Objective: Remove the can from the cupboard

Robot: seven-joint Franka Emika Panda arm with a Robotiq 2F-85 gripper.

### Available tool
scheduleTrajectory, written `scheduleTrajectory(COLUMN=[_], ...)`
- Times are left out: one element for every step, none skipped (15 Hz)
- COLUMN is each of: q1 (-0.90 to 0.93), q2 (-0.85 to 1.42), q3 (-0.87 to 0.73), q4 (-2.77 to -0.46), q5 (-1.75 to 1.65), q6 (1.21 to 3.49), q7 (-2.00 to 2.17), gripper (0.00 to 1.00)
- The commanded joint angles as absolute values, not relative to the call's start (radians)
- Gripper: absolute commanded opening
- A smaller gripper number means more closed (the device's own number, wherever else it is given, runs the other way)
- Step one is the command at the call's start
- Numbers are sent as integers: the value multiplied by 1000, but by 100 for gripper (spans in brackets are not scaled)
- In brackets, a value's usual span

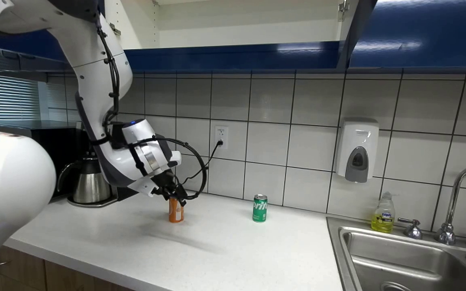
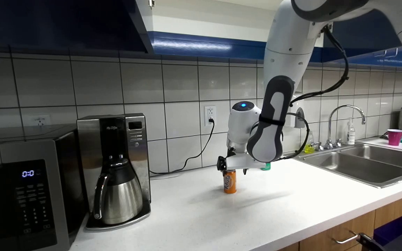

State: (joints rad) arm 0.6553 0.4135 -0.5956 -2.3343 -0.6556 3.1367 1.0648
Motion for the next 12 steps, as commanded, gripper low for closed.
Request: scheduleTrajectory(q1=[688,687,688,690,690,693,694,697,702,709,715,542], q2=[213,178,143,106,69,36,4,-33,-61,-94,-120,-144], q3=[-616,-609,-605,-601,-594,-589,-581,-571,-565,-559,-554,-367], q4=[-2425,-2433,-2441,-2448,-2455,-2460,-2466,-2473,-2474,-2473,-2473,-2471], q5=[-675,-671,-668,-665,-657,-652,-637,-615,-606,-602,-590,-559], q6=[3011,2981,2954,2921,2888,2855,2824,2787,2751,2706,2671,2632], q7=[1040,1033,1027,1019,1007,997,975,944,921,893,861,813], gripper=[100,100,100,100,100,100,100,100,100,100,100,100])
